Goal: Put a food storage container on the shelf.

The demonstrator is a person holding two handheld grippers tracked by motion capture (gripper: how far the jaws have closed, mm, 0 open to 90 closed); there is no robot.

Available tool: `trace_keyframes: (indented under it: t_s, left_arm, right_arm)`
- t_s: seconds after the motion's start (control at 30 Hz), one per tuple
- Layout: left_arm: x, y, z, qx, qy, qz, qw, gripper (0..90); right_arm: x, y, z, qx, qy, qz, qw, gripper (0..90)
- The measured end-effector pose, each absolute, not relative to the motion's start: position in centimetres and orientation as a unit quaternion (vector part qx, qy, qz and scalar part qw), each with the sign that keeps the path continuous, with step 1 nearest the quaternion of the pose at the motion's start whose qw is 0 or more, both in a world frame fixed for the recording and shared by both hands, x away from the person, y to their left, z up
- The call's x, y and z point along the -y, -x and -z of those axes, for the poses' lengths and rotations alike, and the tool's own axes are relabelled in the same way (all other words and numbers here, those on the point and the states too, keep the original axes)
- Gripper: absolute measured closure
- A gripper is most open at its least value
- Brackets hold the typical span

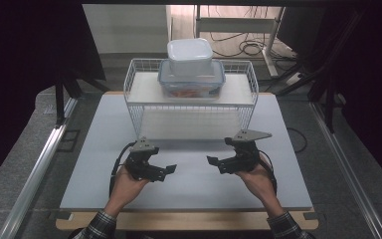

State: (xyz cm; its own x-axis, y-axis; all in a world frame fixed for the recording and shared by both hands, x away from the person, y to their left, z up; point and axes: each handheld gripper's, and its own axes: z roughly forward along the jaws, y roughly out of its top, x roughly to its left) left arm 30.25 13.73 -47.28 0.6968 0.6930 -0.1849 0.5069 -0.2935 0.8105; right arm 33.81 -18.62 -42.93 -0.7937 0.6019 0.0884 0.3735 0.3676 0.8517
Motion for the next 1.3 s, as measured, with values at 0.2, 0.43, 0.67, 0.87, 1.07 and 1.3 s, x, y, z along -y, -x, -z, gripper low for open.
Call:
trace_keyframes:
  t_s: [0.2,0.43,0.67,0.87,1.07,1.3]
  left_arm:
    - [-14.3,-28.9,47.3,-0.380,-0.793,-0.107,0.463,5.8]
    - [-14.7,-27.5,47.5,-0.382,-0.795,-0.121,0.455,5.9]
    - [-15.6,-26.7,48.5,-0.388,-0.795,-0.134,0.446,6.2]
    - [-16.4,-26.2,49.5,-0.397,-0.794,-0.141,0.439,6.2]
    - [-17.1,-25.7,50.2,-0.398,-0.795,-0.153,0.432,6.2]
    - [-17.7,-25.4,50.9,-0.399,-0.794,-0.155,0.431,5.9]
  right_arm:
    - [19.4,-33.3,43.6,-0.818,-0.300,-0.475,0.123,3.7]
    - [20.3,-32.6,43.9,-0.811,-0.309,-0.478,0.136,3.8]
    - [21.1,-31.9,44.4,-0.813,-0.310,-0.473,0.143,3.8]
    - [22.1,-31.4,45.0,-0.810,-0.319,-0.469,0.149,4.0]
    - [23.6,-31.0,45.9,-0.806,-0.332,-0.465,0.154,4.1]
    - [24.9,-30.2,46.7,-0.800,-0.343,-0.462,0.171,4.3]
